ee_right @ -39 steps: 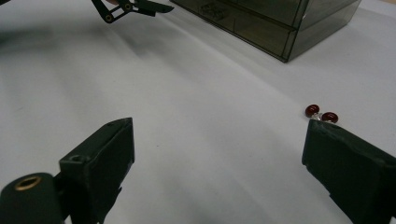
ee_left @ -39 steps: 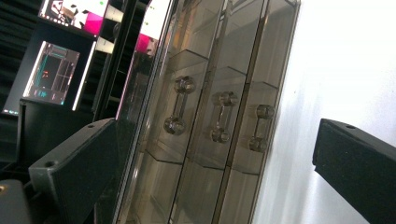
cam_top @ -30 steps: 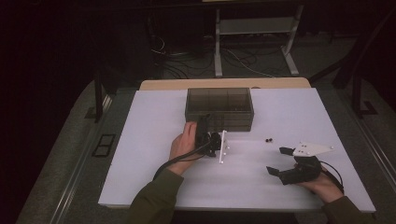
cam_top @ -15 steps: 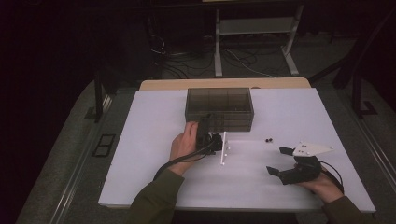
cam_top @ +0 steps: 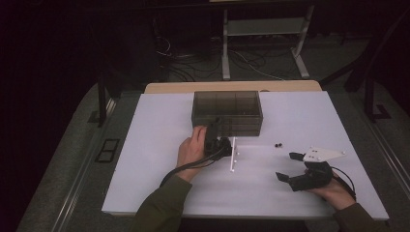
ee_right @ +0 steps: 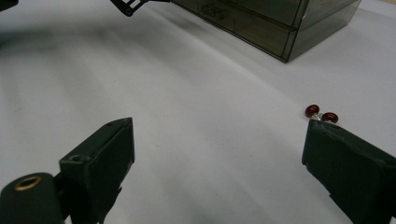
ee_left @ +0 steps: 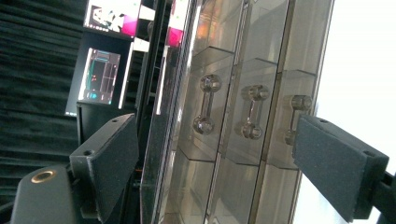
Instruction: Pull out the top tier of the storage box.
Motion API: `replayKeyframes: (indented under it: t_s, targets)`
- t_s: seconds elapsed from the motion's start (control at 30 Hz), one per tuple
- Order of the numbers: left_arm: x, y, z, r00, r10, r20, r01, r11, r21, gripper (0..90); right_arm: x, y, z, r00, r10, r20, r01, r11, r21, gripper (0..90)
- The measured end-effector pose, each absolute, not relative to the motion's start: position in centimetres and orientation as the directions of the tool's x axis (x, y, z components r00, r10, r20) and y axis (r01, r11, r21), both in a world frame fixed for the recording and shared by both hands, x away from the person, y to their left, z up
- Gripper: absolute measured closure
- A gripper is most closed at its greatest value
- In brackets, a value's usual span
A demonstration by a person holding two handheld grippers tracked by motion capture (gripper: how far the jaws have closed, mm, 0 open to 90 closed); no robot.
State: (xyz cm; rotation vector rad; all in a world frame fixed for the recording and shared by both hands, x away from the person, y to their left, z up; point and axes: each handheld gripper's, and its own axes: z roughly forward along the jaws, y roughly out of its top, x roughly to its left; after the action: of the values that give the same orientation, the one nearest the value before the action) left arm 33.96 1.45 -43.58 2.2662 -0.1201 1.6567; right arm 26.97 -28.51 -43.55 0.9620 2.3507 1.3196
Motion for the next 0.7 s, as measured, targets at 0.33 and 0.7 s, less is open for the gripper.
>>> replayKeyframes:
  t_s: [0.33, 0.7]
  targets:
    - [34.1, 1.1, -44.1, 0.272, 0.121, 0.955, -0.245, -0.951, 0.191, 29.2, 27.0, -28.5, -43.6, -0.739, 0.669, 0.080, 0.416, 0.359, 0.835, 8.7]
    - [34.6, 0.4, -44.6, 0.218, 0.101, 0.971, -0.249, -0.956, 0.155, 50.1, 27.0, -28.5, -43.5, -0.736, 0.672, 0.083, 0.418, 0.355, 0.836, 8.7]
